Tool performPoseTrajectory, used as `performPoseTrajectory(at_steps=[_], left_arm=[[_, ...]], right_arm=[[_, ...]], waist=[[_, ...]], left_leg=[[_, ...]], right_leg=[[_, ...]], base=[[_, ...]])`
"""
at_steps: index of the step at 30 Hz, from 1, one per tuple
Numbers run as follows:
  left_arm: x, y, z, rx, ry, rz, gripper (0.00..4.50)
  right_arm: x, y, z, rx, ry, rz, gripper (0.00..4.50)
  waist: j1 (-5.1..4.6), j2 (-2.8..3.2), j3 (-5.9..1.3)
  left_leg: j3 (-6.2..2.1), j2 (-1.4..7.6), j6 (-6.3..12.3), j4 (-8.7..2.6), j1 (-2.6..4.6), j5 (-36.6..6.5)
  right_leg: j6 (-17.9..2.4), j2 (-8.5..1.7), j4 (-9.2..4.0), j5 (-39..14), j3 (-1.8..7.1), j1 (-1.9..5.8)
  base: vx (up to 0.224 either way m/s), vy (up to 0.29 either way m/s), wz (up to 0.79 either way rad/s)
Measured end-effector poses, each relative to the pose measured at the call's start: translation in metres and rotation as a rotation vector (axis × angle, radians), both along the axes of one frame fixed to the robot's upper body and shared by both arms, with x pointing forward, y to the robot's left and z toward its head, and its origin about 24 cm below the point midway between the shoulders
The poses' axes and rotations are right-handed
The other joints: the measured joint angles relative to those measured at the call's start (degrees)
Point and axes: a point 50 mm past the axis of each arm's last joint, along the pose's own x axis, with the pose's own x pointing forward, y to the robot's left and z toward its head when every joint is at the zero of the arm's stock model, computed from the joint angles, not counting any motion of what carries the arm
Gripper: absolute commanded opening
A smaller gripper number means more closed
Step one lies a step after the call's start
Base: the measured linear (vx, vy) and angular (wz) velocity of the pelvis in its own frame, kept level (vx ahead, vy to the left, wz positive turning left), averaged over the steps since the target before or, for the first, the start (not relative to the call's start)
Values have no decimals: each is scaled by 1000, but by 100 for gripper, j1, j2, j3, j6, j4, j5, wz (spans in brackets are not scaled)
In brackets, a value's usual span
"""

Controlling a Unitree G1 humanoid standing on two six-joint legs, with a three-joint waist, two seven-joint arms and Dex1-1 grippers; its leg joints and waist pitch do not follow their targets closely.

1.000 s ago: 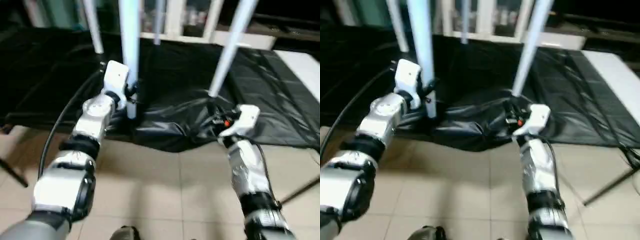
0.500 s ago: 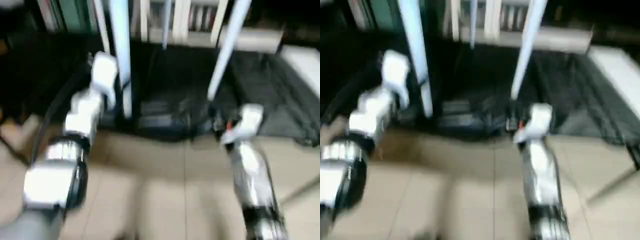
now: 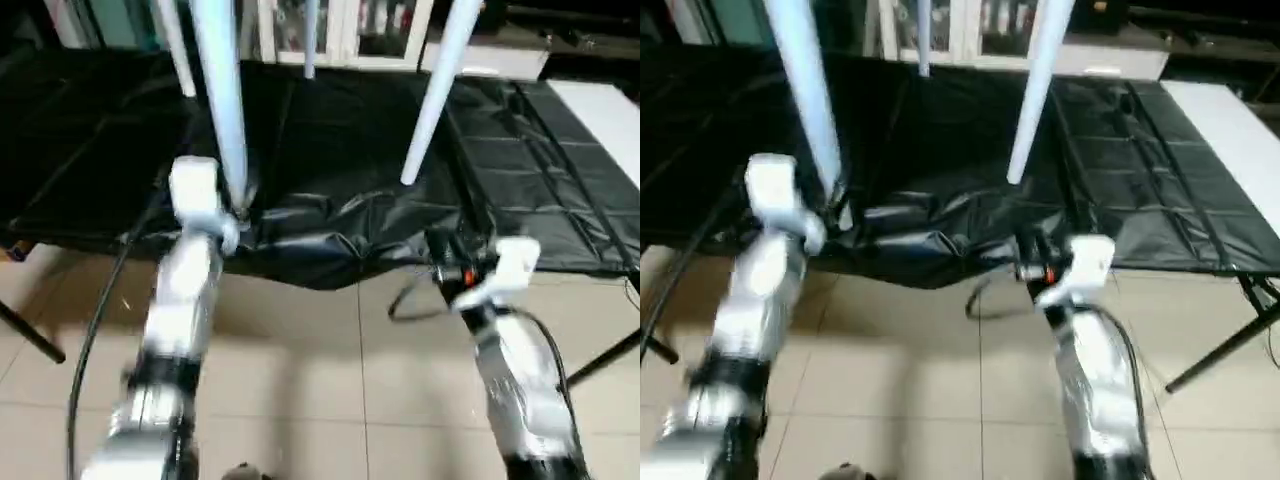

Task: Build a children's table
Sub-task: Flip table

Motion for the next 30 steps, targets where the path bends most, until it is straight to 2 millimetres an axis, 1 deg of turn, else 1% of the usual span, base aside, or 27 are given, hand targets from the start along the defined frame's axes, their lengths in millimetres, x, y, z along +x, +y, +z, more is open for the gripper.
performPoseTrajectory(at_steps=[2,4,5,6,7,10,12,13,15,16,18,19,21,23,26,28,30], left_arm=[[-9,4,-3,22,-5,56,307],[-17,3,-4,40,-29,56,307],[-28,-1,-2,9,-72,-14,307],[-39,-9,0,-29,-111,-110,307],[-48,-21,2,-67,-138,-212,307],[-49,-44,7,-55,-149,-406,307],[-39,-51,16,-9,-161,-487,307],[-33,-52,22,18,-170,-504,307],[-15,-56,31,92,-176,-500,307],[-2,-58,34,151,-164,-455,307],[16,-49,36,233,-124,-368,307],[21,-43,36,255,-109,-333,307],[27,-40,33,268,-74,-298,307],[37,-34,27,290,5,-228,307],[48,-19,22,352,83,-83,307],[53,-10,24,371,93,10,307],[55,-1,26,358,95,81,307]], right_arm=[[-6,-2,1,-4,-9,-2,64],[-10,-2,3,-9,-17,-1,64],[-13,-1,3,-12,-16,5,64],[-17,-3,1,-16,-9,1,64],[-19,-5,-2,-23,9,0,64],[-17,-1,-1,-19,11,9,64],[-15,-1,2,-20,4,7,64],[-13,0,5,-20,-7,11,64],[-8,1,11,-22,-29,15,64],[-8,1,11,-23,-30,12,64],[-7,3,12,-22,-33,18,64],[-7,2,12,-23,-31,13,64],[-7,0,12,-27,-31,3,64],[-7,-1,13,-26,-31,-8,64],[-6,0,13,-20,-32,-12,64],[-7,3,13,-11,-32,2,64],[-9,7,16,-3,-37,64,64]], waist=[[-25,-1,0],[-41,-1,-1],[-40,-1,-1],[-31,-2,-1],[0,-4,-1],[10,-2,-2],[1,-3,-1],[-22,6,-2],[-71,40,-12],[-89,58,-17],[-130,77,-17],[-149,99,-23],[-163,106,-26],[-145,114,-24],[-111,149,-20],[-115,173,-25],[-112,177,-25]], left_leg=[[13,1,8,0,3,-6],[22,0,-18,0,7,-22],[27,1,-24,-3,14,-26],[35,-2,-23,-6,24,-29],[45,-3,-23,-6,26,-27],[71,8,-25,-6,35,-27],[70,10,-26,-7,34,-26],[70,9,-26,-11,39,-26],[68,5,-30,-12,43,-23],[67,2,-30,-12,49,-23],[66,0,-30,-17,46,-23],[60,-3,-34,-17,46,-20],[56,-3,-44,-14,47,-13],[58,-2,-45,-7,40,-11],[56,5,-46,-6,36,-11],[56,9,-47,-6,35,-10],[56,10,-45,-6,30,-9]], right_leg=[[-1,-1,-4,-5,6,1],[-1,-3,-6,-6,12,3],[0,-5,-11,-7,15,7],[4,-8,-14,-10,21,15],[5,-12,-11,-11,25,16],[40,-13,0,-17,35,15],[46,-11,3,-12,35,14],[47,-11,2,-11,35,15],[51,-13,-4,-9,36,20],[53,-13,-6,-9,36,28],[67,-13,-15,0,37,25],[75,-16,-21,6,35,23],[74,-16,-19,14,31,24],[54,-16,-14,72,33,15],[53,-13,-3,80,24,7],[35,-10,0,89,23,3],[32,-10,-1,75,21,1]], base=[[0,0,0],[0,0,0],[0,0,0],[0,0,0],[0,0,0],[-34,-6,3],[-29,-6,0],[-64,-12,0],[-74,-5,-1],[-54,1,0],[0,0,0],[0,0,0],[0,0,0],[0,0,0],[0,0,0],[0,0,0],[0,0,0]])
